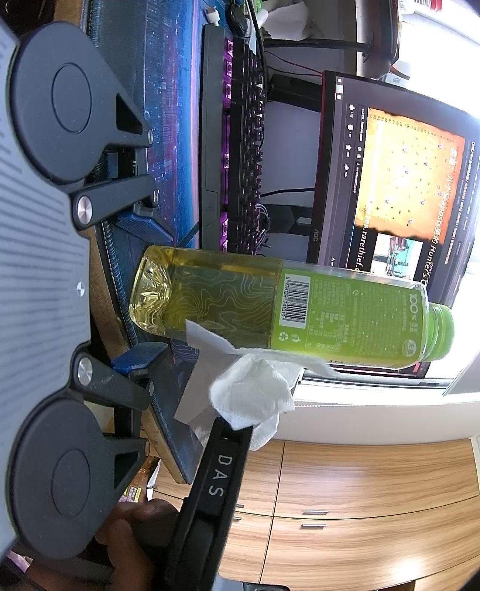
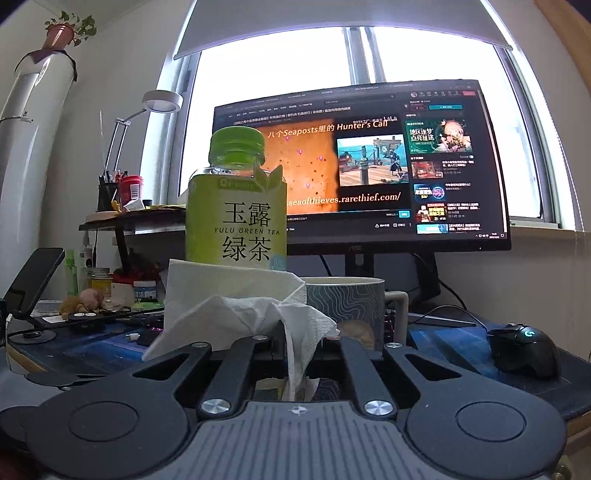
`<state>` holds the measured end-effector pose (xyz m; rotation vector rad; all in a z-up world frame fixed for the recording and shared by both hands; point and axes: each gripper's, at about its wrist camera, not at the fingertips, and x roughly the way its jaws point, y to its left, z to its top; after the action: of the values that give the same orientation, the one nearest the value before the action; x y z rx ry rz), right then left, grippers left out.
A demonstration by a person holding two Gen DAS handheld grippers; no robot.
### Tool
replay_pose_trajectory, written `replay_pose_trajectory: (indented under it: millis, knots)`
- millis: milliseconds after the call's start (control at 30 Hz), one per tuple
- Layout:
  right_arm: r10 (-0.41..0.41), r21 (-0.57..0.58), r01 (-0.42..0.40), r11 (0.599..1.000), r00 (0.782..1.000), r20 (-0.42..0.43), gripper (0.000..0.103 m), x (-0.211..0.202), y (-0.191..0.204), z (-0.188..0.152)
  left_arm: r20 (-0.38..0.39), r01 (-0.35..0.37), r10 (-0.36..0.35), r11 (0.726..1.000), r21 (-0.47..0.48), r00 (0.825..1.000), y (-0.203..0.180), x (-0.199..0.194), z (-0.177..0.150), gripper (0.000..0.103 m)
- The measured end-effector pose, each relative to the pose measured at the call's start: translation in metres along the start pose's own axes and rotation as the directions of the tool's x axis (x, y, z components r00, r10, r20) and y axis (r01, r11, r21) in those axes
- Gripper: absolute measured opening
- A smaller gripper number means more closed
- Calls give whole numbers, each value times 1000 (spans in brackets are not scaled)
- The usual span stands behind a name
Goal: Clean container
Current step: 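Continue rubbing the tissue over the bottle side with the left tool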
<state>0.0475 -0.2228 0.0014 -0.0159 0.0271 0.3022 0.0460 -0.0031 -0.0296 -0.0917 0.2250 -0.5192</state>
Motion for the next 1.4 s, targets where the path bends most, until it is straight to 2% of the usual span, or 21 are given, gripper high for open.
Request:
replay_pose_trajectory:
  millis: [367, 700, 1133, 1400]
  knots:
    - [13, -35, -12, 999, 999, 41, 8, -9, 10, 10, 2, -1, 1, 1000, -2, 1000, -1, -1, -2, 64]
    - [-4, -12, 4, 1000, 1000, 1, 8, 0, 1, 0, 1, -1, 1, 1000, -3, 1000, -1, 0, -1, 64]
    - [12, -38, -11, 999, 999, 38, 8, -9, 10, 9, 1, -3, 3, 1000, -2, 1000, -4, 0, -1, 64]
    - [-7, -16, 7, 1000, 1000, -7, 8, 1, 1, 0, 2, -4, 4, 1000, -1, 1000, -2, 0, -1, 64]
